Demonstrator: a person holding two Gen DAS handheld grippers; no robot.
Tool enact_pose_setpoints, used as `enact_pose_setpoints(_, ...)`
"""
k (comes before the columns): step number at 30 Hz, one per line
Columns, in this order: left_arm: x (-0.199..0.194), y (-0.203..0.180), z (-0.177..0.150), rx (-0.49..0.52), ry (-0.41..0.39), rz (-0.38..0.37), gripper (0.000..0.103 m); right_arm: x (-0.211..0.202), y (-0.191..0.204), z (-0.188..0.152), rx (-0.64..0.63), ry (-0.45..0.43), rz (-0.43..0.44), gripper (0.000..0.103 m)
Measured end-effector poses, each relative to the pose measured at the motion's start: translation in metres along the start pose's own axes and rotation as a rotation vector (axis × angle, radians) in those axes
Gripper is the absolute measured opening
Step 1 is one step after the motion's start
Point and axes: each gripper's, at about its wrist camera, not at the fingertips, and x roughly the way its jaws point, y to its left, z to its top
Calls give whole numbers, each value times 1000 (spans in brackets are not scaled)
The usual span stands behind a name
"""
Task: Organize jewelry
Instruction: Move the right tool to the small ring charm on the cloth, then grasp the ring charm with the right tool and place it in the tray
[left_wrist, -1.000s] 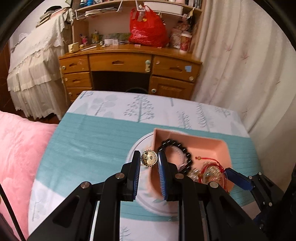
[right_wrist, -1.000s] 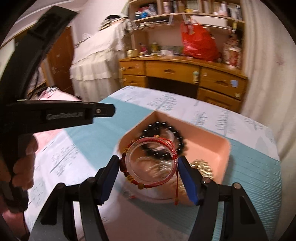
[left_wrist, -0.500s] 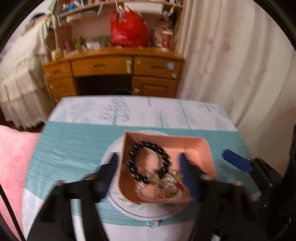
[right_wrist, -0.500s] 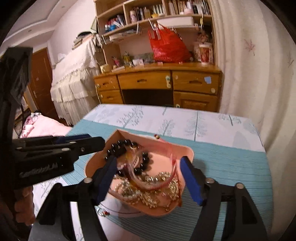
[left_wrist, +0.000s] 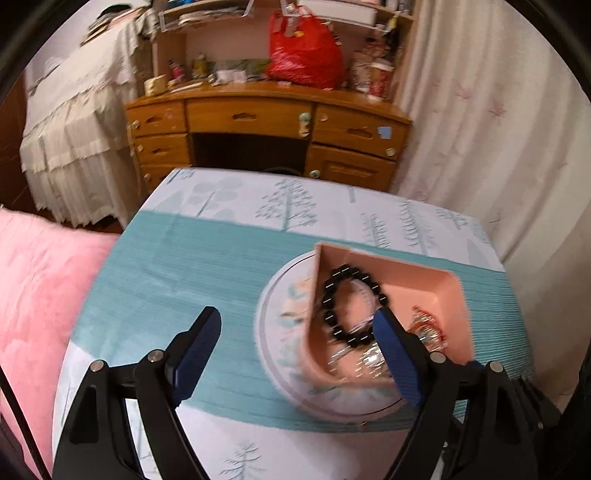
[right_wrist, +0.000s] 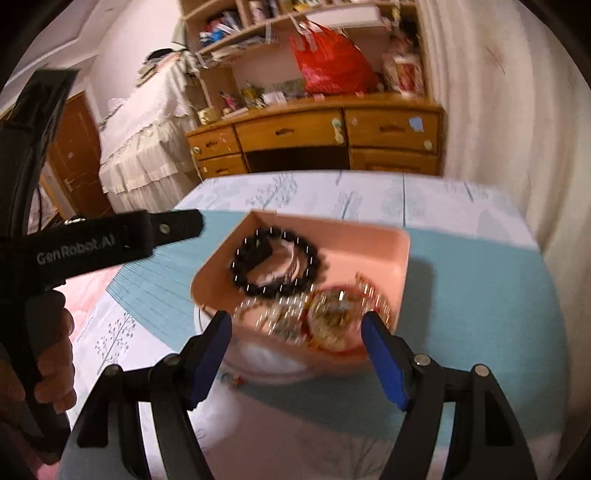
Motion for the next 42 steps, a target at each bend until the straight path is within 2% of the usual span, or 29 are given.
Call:
enact_pose_setpoints(4, 4, 27, -10, -43, 46, 51, 83, -1, 13, -12, 37, -1, -34, 73)
enact_pose_setpoints(10, 5, 61, -23, -94, 86, 101, 83, 5, 34, -20, -30, -5, -138, 73)
enact_pose_setpoints(13, 5, 74, -28, -101, 97, 121, 83, 13, 45, -23, -74, 27, -122, 73)
enact_pose_setpoints(16, 6, 84, -31, -102, 102, 127, 83, 17, 57, -27, -122, 28, -149, 72)
enact_pose_setpoints(18, 7, 89, -32, -97, 109, 124, 83, 21, 65, -30, -150, 42, -147, 69)
enact_pose_setpoints(20, 8, 92, -33, -90, 113, 124, 83, 28, 71, -34, -156, 76, -145, 58)
enact_pose_setpoints(25, 8, 104, -32, -75, 123, 98, 83, 42, 80, -40, -125, 161, -160, 42)
enact_pose_setpoints(30, 8, 115, -28, -62, 135, 55, 83, 51, 82, -41, -87, 209, -220, 33)
enact_pose_setpoints(32, 8, 119, -27, -53, 141, 37, 83, 51, 83, -40, -75, 202, -232, 21)
enact_pose_setpoints(42, 7, 126, -19, 35, 165, -12, 83, 49, 81, -28, 117, 200, -252, 20)
